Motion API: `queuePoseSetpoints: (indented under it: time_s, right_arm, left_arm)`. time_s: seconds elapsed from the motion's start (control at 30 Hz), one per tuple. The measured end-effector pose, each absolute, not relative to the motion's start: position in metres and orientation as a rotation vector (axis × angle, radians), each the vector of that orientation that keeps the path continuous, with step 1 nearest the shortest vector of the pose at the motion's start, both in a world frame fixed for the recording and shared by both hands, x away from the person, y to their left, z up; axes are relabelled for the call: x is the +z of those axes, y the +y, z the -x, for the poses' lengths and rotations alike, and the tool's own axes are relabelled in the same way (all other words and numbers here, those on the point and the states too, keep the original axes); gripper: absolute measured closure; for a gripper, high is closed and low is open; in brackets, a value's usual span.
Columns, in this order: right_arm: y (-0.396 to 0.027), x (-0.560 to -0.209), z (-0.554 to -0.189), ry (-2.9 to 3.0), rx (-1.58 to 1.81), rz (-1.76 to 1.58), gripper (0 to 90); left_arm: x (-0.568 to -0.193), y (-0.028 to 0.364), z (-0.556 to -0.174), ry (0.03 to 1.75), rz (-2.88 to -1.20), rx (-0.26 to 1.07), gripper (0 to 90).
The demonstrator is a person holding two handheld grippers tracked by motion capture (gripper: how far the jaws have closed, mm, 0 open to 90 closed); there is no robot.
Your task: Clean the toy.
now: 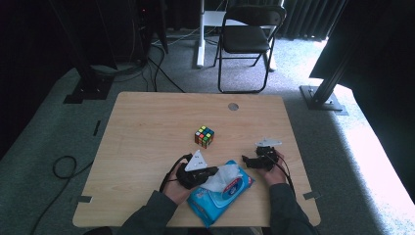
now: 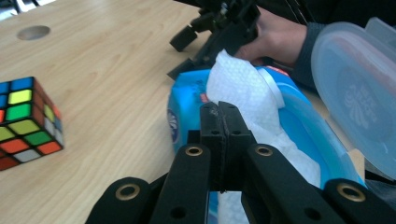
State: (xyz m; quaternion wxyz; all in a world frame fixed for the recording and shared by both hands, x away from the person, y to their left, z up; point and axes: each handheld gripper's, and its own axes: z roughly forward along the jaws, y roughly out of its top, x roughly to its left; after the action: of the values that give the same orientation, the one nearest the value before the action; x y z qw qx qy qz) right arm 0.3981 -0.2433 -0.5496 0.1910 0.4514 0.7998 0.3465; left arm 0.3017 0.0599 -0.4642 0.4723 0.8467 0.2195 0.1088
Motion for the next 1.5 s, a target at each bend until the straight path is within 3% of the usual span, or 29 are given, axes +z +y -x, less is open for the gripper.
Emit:
queuePoseSetpoints:
  time_s: [1.5]
  right_arm:
    - [-0.243,-0.55,-0.398,2.247,0.974,-1.268,15.3]
  left_arm:
    - [-0.426,0.094,-0.331,0.667,-1.934,0.456,90.0]
